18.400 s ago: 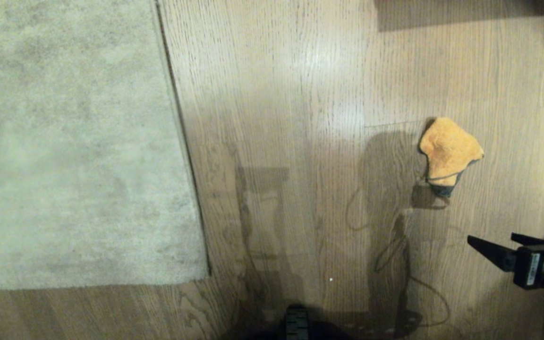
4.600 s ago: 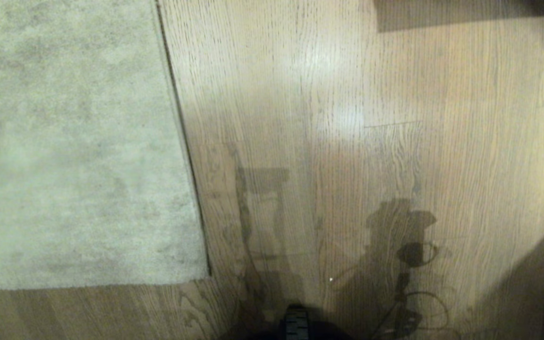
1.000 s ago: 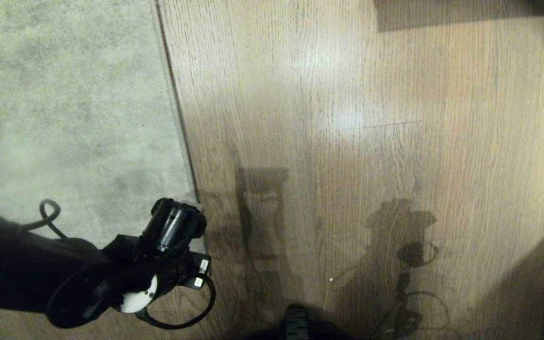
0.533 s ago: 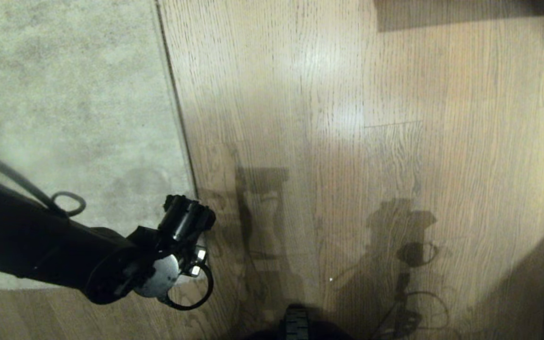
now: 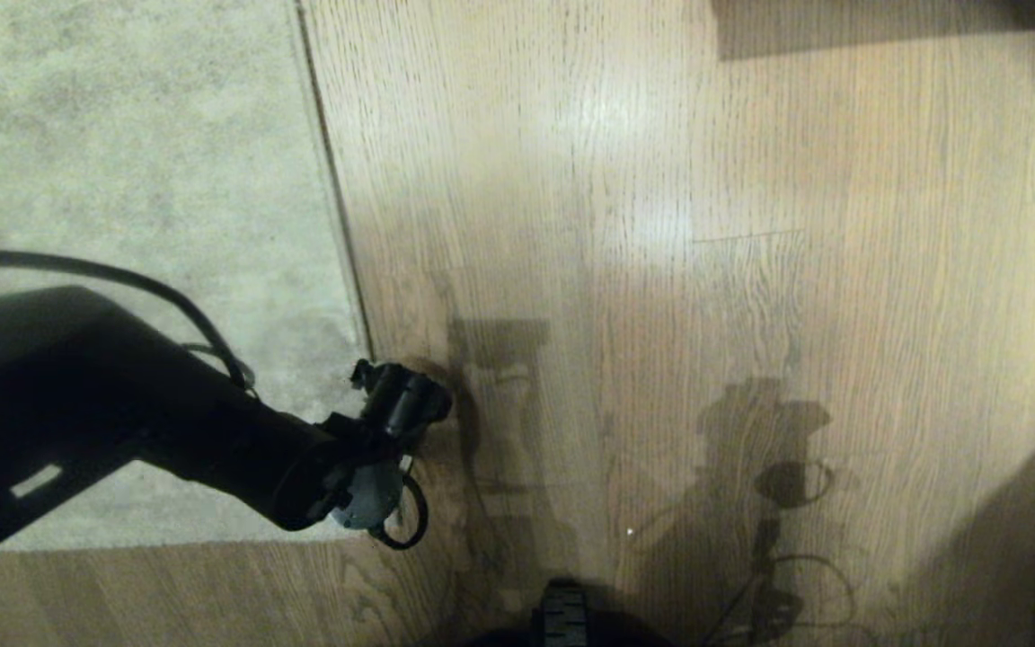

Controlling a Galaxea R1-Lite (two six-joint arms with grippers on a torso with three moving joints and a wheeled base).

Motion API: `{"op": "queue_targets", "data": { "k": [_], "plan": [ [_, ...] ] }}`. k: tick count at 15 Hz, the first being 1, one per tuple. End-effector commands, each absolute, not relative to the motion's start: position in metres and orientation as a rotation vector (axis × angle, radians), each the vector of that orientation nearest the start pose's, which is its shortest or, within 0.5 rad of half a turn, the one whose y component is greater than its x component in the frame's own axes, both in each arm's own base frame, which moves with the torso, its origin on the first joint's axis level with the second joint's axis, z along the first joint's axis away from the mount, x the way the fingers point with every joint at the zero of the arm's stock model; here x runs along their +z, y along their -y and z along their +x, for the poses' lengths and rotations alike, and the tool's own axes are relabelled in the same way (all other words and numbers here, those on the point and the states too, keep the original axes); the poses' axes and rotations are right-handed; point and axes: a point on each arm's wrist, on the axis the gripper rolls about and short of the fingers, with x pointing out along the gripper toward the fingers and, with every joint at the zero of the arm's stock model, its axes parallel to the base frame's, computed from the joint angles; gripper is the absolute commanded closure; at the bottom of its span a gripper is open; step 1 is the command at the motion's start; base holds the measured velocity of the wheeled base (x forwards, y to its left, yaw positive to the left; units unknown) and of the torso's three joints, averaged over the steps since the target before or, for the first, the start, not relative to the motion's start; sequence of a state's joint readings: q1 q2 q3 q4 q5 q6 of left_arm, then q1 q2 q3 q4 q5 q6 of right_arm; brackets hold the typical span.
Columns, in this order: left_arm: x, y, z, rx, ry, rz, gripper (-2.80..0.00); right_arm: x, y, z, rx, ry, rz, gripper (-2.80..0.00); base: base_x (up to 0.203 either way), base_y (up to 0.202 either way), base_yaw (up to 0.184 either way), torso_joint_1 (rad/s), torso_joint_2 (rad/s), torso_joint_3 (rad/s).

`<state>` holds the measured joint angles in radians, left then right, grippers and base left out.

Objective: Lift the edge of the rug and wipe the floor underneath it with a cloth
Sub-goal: Lift up the carpet

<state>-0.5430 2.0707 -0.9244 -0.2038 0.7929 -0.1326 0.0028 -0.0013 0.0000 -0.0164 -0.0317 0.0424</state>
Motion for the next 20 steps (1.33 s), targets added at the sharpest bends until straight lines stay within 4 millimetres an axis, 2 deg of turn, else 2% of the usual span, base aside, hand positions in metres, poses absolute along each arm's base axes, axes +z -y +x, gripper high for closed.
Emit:
{"op": "queue_targets", "data": {
  "k": [1, 4, 10, 15, 20],
  "plan": [
    [0.044, 0.171, 0.317, 0.295, -0.721, 0.466, -2.8, 0.077, 0.001, -0.023, -0.029, 0.017, 0.043, 0.0, 0.0, 0.0, 0.0, 0.0, 0.0, 0.0],
    [0.04, 0.172, 0.329, 0.31, -0.716, 0.46, -2.8, 0.077, 0.001, -0.023, -0.029, 0.017, 0.043, 0.0, 0.0, 0.0, 0.0, 0.0, 0.0, 0.0],
    [0.046, 0.159, 0.335, 0.402, -0.701, 0.546, -2.8, 0.077, 0.001, -0.023, -0.029, 0.017, 0.043, 0.0, 0.0, 0.0, 0.0, 0.0, 0.0, 0.0],
    [0.056, 0.145, 0.338, 0.47, -0.69, 0.588, -2.8, 0.077, 0.001, -0.023, -0.029, 0.017, 0.043, 0.0, 0.0, 0.0, 0.0, 0.0, 0.0, 0.0],
    [0.078, 0.136, 0.335, 0.514, -0.651, 0.561, -2.8, 0.077, 0.001, -0.023, -0.029, 0.017, 0.043, 0.0, 0.0, 0.0, 0.0, 0.0, 0.0, 0.0]
  ]
}}
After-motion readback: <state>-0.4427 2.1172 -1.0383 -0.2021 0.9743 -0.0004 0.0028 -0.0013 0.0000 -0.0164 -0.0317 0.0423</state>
